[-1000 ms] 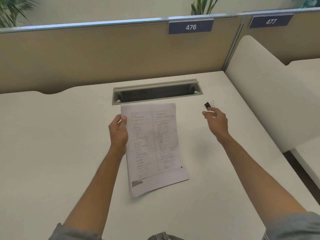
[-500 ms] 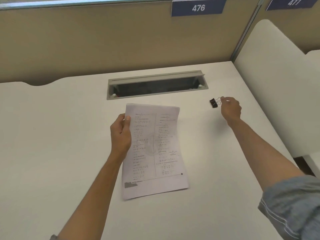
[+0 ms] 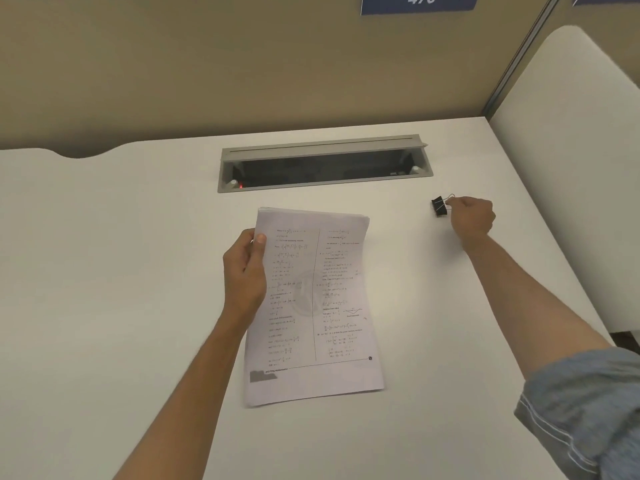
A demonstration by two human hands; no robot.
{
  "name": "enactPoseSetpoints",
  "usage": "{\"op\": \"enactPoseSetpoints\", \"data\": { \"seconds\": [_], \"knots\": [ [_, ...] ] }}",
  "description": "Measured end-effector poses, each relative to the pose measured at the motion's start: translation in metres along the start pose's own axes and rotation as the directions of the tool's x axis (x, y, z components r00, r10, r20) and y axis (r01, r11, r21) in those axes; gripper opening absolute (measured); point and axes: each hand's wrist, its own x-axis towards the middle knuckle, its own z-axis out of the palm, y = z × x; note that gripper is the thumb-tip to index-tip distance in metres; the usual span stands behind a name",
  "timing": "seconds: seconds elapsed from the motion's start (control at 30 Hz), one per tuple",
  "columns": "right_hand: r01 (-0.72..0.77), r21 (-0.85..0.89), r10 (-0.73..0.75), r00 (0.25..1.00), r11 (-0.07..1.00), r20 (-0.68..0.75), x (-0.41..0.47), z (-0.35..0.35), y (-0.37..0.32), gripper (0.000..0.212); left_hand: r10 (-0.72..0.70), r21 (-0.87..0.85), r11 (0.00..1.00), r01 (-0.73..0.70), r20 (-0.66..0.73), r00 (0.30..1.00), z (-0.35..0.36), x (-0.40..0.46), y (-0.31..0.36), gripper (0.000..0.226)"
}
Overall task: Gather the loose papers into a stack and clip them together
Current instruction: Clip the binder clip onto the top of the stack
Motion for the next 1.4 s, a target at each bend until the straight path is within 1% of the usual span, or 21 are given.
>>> {"op": "enactPoseSetpoints", "data": {
  "seconds": [0.1, 0.17, 0.23, 0.4, 0.53, 0.57, 0.67, 0.77, 0.87, 0.93, 1.07, 1.13, 1.27, 1.4],
  "knots": [
    [-0.108, 0.25, 0.088, 0.992, 0.962, 0.09, -0.006, -0.005, -0.007, 0.006, -0.001, 0.001, 1.0, 0.001, 0.008, 1.0, 0.001, -0.001, 0.001, 0.024],
    [-0.173, 0.392, 0.114, 0.979, 0.904, 0.169, -0.012, -0.008, -0.009, 0.009, 0.001, 0.0, 1.0, -0.001, 0.017, 1.0, 0.002, -0.003, 0.003, 0.024],
    [-0.216, 0.456, 0.116, 0.965, 0.864, 0.237, -0.022, -0.011, -0.011, 0.009, -0.003, -0.008, 1.0, 0.003, 0.025, 1.0, 0.002, -0.005, 0.005, 0.022],
    [-0.232, 0.506, 0.04, 0.932, 0.831, 0.361, -0.051, -0.018, -0.023, 0.008, -0.015, -0.025, 1.0, 0.016, 0.044, 0.999, 0.0, -0.01, 0.008, 0.021],
    [-0.244, 0.559, -0.036, 0.896, 0.793, 0.442, -0.077, -0.017, -0.036, 0.033, -0.028, -0.03, 0.999, 0.029, 0.051, 0.998, -0.001, -0.011, 0.01, 0.022],
    [-0.25, 0.568, -0.06, 0.88, 0.784, 0.471, -0.083, -0.015, -0.04, 0.035, -0.033, -0.032, 0.999, 0.035, 0.053, 0.998, -0.001, -0.01, 0.01, 0.022],
    [-0.253, 0.575, -0.147, 0.816, 0.778, 0.559, -0.106, -0.007, -0.054, 0.032, -0.049, -0.046, 0.998, 0.052, 0.058, 0.997, 0.0, -0.01, 0.011, 0.022],
    [-0.253, 0.553, -0.206, 0.743, 0.794, 0.636, -0.13, 0.004, -0.068, 0.037, -0.063, -0.053, 0.996, 0.067, 0.059, 0.996, 0.0, -0.01, 0.012, 0.022],
    [-0.242, 0.516, -0.235, 0.68, 0.822, 0.694, -0.153, 0.017, -0.078, 0.037, -0.075, -0.056, 0.995, 0.078, 0.059, 0.995, -0.001, -0.01, 0.014, 0.024],
    [-0.199, 0.488, -0.249, 0.664, 0.85, 0.705, -0.167, 0.026, -0.083, 0.038, -0.078, -0.052, 0.995, 0.081, 0.057, 0.995, -0.002, -0.011, 0.015, 0.025],
    [-0.04, 0.456, -0.306, 0.689, 0.889, 0.657, -0.187, 0.041, -0.088, 0.048, -0.074, -0.049, 0.996, 0.076, 0.056, 0.996, -0.003, -0.013, 0.018, 0.024],
    [0.039, 0.443, -0.346, 0.689, 0.895, 0.637, -0.194, 0.046, -0.092, 0.047, -0.066, -0.065, 0.995, 0.071, 0.064, 0.996, -0.003, -0.014, 0.02, 0.024],
    [0.165, 0.504, -0.463, 0.694, 0.848, 0.551, -0.207, 0.044, -0.103, 0.033, -0.053, -0.108, 0.992, 0.062, 0.086, 0.995, -0.004, -0.017, 0.023, 0.02],
    [0.215, 0.571, -0.536, 0.692, 0.792, 0.484, -0.211, 0.04, -0.111, 0.036, -0.026, -0.122, 0.992, 0.04, 0.111, 0.993, -0.005, -0.02, 0.026, 0.019]
  ]
}}
